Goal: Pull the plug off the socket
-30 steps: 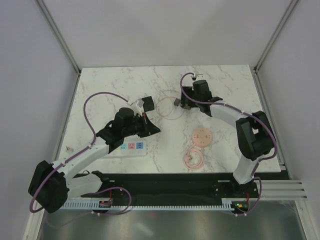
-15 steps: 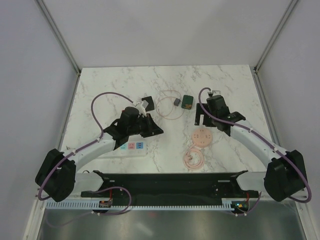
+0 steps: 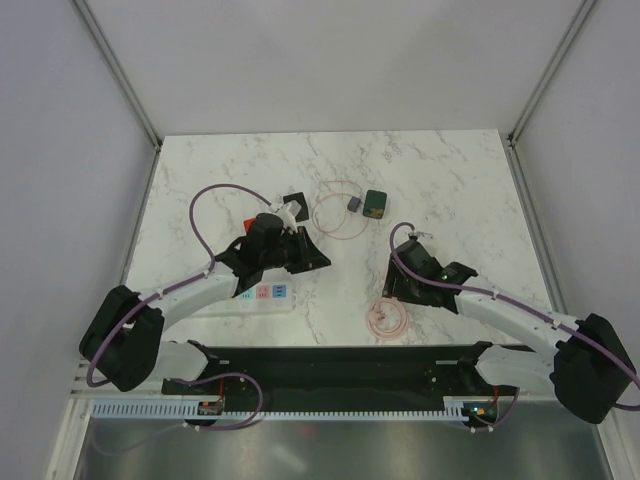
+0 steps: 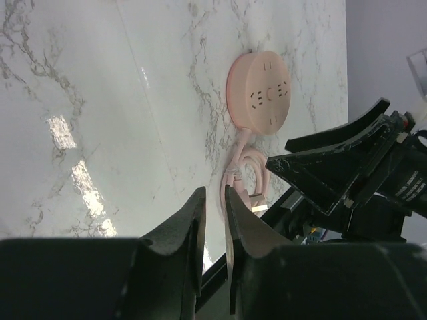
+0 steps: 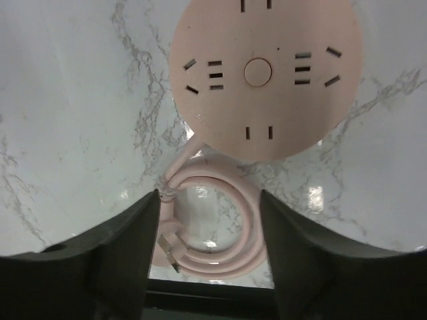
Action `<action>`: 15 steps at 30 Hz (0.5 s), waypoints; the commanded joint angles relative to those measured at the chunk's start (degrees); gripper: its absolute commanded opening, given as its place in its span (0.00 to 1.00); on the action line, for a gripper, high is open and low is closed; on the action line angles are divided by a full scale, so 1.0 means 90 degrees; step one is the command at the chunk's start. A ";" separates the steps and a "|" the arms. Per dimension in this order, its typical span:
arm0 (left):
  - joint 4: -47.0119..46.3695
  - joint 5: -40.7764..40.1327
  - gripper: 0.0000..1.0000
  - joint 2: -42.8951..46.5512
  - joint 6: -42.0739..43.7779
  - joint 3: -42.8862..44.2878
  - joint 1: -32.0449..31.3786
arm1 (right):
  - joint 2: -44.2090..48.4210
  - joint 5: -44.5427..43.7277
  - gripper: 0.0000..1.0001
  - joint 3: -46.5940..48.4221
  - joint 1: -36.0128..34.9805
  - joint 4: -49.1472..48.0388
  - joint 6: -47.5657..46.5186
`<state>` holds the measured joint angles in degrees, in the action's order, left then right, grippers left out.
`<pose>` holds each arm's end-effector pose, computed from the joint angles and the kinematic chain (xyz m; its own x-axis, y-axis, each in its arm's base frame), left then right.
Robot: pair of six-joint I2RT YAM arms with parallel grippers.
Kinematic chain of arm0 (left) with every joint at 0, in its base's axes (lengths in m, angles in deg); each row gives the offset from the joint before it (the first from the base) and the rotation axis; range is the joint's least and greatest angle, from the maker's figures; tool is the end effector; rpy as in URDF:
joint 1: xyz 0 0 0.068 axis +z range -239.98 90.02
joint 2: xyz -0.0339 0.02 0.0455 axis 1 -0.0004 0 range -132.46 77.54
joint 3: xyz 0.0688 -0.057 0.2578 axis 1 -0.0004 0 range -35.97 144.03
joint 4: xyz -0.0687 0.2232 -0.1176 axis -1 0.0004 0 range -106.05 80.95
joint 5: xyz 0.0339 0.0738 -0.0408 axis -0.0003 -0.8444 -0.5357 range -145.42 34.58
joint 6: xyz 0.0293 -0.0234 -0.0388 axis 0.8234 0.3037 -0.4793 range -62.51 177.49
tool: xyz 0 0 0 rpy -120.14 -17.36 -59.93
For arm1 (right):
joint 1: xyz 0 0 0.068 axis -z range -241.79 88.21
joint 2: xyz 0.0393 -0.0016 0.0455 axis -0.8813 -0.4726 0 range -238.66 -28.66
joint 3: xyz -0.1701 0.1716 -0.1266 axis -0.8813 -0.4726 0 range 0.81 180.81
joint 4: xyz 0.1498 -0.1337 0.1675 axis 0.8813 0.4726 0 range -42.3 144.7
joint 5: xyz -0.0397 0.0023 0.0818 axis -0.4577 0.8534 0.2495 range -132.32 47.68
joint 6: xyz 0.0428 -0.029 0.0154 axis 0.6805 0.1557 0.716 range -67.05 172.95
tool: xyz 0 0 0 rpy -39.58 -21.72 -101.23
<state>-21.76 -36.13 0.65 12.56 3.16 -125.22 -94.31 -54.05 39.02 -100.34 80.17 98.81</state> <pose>0.2234 -0.1722 0.2110 -0.8529 -0.2135 -0.4763 0.2415 0.6476 -0.7227 0.1695 0.1258 0.2001 -0.8519 0.2197 -0.4754 0.1163 0.9644 0.2374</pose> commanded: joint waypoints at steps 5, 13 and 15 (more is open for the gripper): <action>0.0166 -0.0668 0.26 0.0787 0.0226 0.0027 -0.0059 | -0.0223 -0.0845 0.58 -0.0419 -0.0415 -0.1156 0.1632; 0.0420 -0.0951 0.28 0.1247 0.0324 -0.0091 -0.0059 | -0.0977 -0.1070 0.54 -0.0204 -0.0415 -0.1528 0.1896; 0.0498 -0.1010 0.28 0.1335 0.0363 -0.0120 -0.0059 | -0.1162 -0.1167 0.45 -0.0106 -0.0415 -0.1547 0.1945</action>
<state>-18.40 -42.55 10.64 13.09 2.83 -125.53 -103.27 -61.15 35.57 -103.97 69.00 113.96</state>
